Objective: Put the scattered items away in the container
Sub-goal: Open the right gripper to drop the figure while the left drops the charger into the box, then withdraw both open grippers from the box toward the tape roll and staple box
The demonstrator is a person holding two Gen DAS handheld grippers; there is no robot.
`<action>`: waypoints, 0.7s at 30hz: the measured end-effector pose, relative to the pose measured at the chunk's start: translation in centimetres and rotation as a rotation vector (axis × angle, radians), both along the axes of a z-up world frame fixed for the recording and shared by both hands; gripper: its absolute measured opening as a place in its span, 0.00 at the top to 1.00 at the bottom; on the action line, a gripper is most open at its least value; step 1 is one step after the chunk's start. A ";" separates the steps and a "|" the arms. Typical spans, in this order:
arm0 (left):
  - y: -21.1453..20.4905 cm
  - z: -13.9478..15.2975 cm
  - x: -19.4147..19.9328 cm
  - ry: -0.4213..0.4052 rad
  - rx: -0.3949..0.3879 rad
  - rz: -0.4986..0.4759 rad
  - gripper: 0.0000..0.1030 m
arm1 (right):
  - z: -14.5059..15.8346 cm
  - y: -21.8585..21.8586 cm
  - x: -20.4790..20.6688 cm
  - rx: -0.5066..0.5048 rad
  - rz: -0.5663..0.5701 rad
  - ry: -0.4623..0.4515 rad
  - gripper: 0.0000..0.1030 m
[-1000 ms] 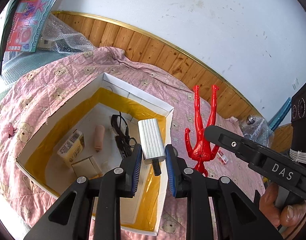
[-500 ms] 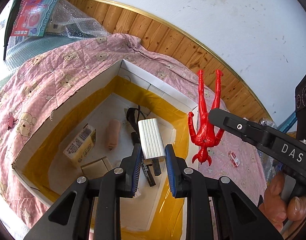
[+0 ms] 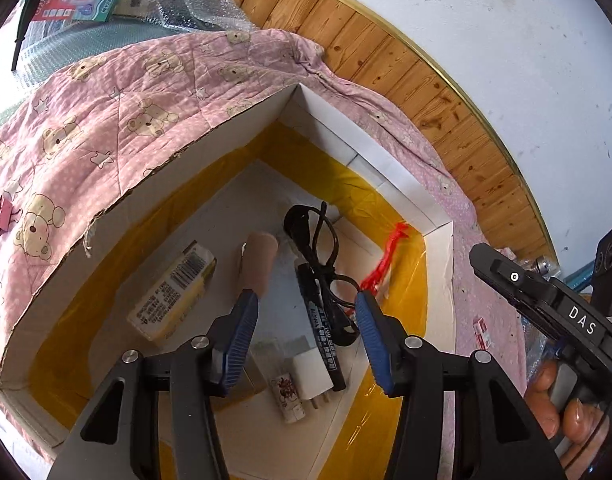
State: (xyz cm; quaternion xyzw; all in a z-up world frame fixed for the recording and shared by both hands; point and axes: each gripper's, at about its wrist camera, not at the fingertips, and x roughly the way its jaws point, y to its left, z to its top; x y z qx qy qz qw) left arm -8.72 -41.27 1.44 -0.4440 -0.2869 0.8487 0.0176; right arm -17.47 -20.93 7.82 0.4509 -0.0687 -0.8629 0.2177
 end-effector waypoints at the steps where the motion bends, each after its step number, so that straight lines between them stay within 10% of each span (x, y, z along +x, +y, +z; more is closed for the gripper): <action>1: 0.1 0.0 0.1 -0.001 -0.002 -0.004 0.49 | 0.0 0.0 0.2 -0.003 0.002 -0.002 0.67; 21: 4.3 3.0 3.2 0.033 -0.140 -0.062 0.49 | 1.1 0.4 5.6 -0.041 0.051 0.000 0.67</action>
